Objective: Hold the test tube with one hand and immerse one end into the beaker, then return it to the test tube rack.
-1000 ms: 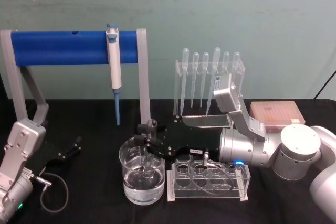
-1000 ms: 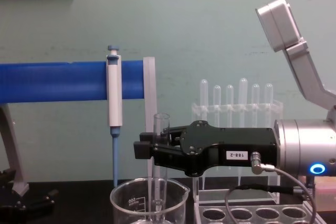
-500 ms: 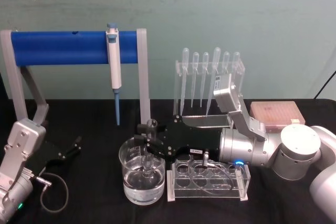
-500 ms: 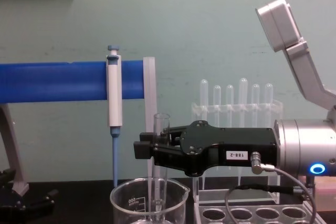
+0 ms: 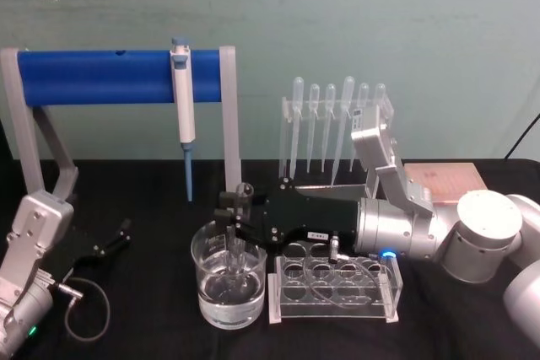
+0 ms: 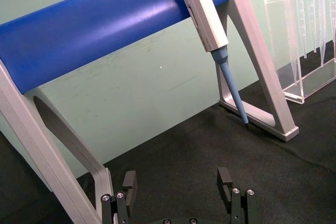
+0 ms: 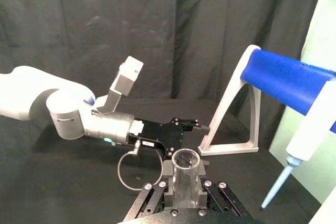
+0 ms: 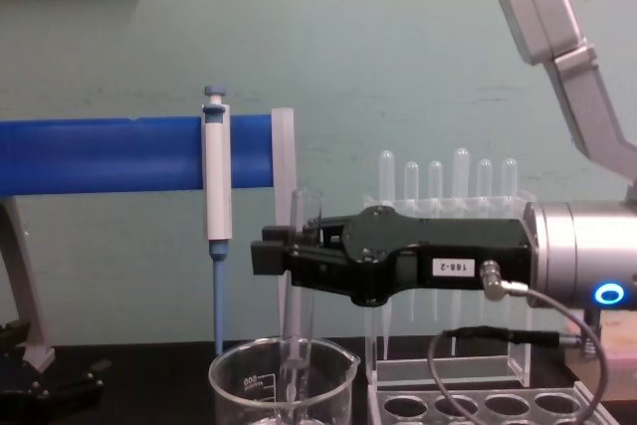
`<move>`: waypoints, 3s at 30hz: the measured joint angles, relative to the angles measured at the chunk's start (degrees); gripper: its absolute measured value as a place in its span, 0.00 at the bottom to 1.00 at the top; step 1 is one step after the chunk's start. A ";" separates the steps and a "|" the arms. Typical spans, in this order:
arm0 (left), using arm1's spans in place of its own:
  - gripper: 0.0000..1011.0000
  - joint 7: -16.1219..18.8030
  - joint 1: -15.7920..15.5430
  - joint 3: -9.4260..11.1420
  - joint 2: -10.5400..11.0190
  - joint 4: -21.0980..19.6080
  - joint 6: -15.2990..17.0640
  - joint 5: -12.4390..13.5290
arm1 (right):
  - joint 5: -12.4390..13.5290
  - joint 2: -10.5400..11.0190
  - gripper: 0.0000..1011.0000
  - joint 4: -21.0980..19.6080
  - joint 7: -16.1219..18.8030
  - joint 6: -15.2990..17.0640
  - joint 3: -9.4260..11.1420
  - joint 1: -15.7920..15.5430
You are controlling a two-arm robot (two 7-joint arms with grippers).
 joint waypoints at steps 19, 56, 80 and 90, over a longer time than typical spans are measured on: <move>0.99 0.00 0.00 0.00 0.00 0.00 0.00 0.00 | 0.75 3.12 0.22 -6.54 -0.78 5.63 -0.62 3.39; 0.99 0.00 0.00 0.00 0.00 0.00 0.00 0.00 | 7.66 17.43 0.22 -25.46 -7.61 9.08 5.86 -4.12; 0.99 0.00 0.00 0.00 0.00 0.00 0.00 0.00 | 7.12 22.74 0.22 -29.08 -10.57 5.50 11.89 -14.84; 0.99 0.00 0.00 0.00 0.00 0.00 0.00 0.00 | 5.57 21.94 0.22 -28.00 -11.17 4.52 12.75 -16.70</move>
